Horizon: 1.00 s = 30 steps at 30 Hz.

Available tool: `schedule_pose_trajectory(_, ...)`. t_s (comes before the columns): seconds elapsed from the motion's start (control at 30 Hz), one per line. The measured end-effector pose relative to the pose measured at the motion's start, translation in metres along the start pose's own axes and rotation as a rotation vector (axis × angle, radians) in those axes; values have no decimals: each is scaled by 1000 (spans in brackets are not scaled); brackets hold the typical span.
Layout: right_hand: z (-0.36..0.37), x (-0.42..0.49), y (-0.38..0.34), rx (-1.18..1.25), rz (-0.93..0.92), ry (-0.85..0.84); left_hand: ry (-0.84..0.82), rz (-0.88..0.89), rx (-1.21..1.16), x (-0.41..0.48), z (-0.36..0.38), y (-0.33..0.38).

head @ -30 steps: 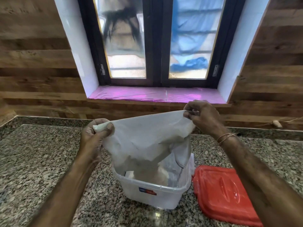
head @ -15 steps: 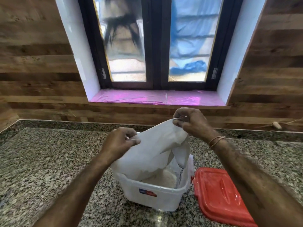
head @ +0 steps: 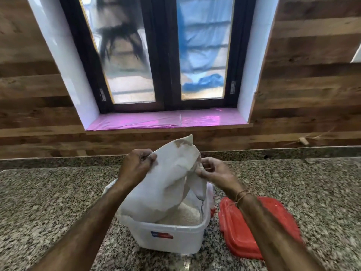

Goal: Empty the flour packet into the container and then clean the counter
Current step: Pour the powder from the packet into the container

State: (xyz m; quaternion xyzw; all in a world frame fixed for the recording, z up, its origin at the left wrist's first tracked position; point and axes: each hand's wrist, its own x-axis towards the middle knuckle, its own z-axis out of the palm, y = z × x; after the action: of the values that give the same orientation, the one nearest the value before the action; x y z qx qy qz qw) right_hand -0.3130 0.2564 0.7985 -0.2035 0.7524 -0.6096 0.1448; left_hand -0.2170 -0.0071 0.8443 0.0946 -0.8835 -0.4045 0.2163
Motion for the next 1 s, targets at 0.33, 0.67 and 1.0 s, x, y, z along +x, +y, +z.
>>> schedule_pose_trajectory(0.33,13,10,4,-37,-110,212,70,-76,-1,4,-14,-5)
schedule_pose_trajectory(0.67,11,-7,-12,138,-176,71,54,-64,-91,2,-36,-14)
schedule_pose_trajectory(1.0,9,3,4,93,-88,80,54,44,47,-4,-34,-2)
